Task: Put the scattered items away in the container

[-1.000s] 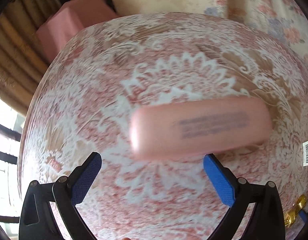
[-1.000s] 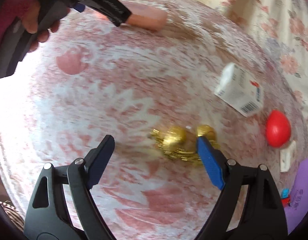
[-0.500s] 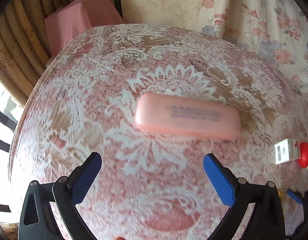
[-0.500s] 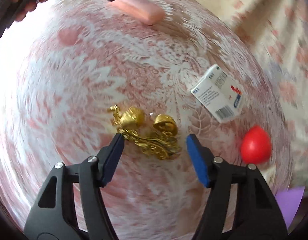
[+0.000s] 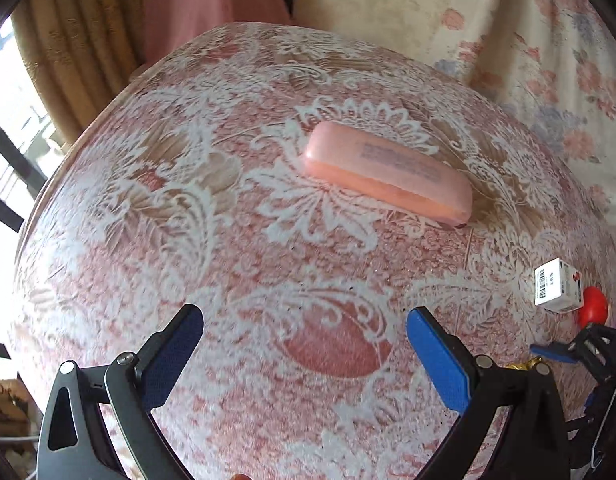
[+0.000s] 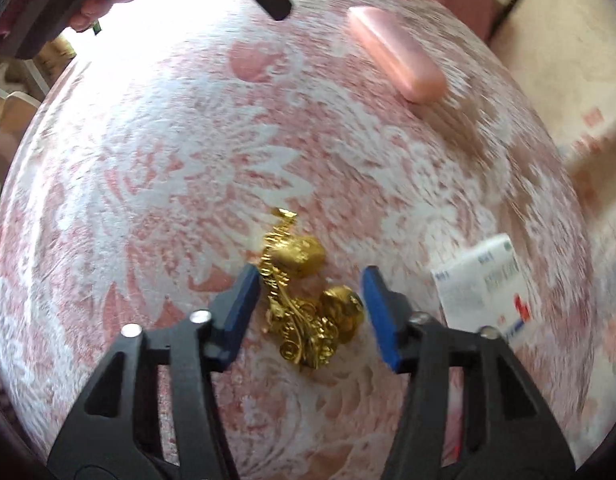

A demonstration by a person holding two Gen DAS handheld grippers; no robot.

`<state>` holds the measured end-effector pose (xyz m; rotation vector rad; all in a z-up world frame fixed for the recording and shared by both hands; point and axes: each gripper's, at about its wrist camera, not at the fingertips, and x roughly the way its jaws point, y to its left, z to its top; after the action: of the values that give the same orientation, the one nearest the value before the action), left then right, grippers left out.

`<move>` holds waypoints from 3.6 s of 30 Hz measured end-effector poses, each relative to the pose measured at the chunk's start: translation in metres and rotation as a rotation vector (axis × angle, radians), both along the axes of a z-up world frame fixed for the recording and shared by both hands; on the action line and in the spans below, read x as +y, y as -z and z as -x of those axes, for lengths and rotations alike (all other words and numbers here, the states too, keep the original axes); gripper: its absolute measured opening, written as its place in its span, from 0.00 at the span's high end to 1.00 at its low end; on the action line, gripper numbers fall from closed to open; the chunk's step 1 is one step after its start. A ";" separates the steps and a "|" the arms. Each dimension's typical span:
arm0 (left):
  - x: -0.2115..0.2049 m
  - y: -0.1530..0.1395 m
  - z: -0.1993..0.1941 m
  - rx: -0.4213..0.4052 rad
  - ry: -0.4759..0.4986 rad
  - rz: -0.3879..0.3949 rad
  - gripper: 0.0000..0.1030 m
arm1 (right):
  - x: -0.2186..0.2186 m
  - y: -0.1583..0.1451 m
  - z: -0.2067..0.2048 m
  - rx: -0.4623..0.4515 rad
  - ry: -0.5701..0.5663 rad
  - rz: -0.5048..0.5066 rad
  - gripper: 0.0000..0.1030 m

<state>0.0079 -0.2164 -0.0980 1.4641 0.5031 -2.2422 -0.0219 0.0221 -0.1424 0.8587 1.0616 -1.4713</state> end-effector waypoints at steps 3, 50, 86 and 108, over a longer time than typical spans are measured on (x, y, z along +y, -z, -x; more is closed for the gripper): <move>0.004 -0.005 -0.002 0.001 -0.006 0.010 0.00 | 0.002 -0.001 -0.007 -0.012 -0.036 0.013 0.54; -0.024 0.023 0.135 -0.102 -0.509 -0.178 0.00 | -0.057 0.011 -0.080 0.009 -0.102 0.081 0.63; -0.019 0.038 0.077 -0.110 -0.342 -0.158 0.53 | -0.036 0.017 -0.109 0.013 -0.043 0.079 0.63; 0.041 0.000 -0.020 -0.021 0.177 0.022 0.52 | 0.010 -0.028 -0.124 0.005 0.478 0.064 0.63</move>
<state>0.0280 -0.1756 -0.0979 1.5744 0.3537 -2.3563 0.1025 0.0325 -0.1143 1.1136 0.8400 -1.8907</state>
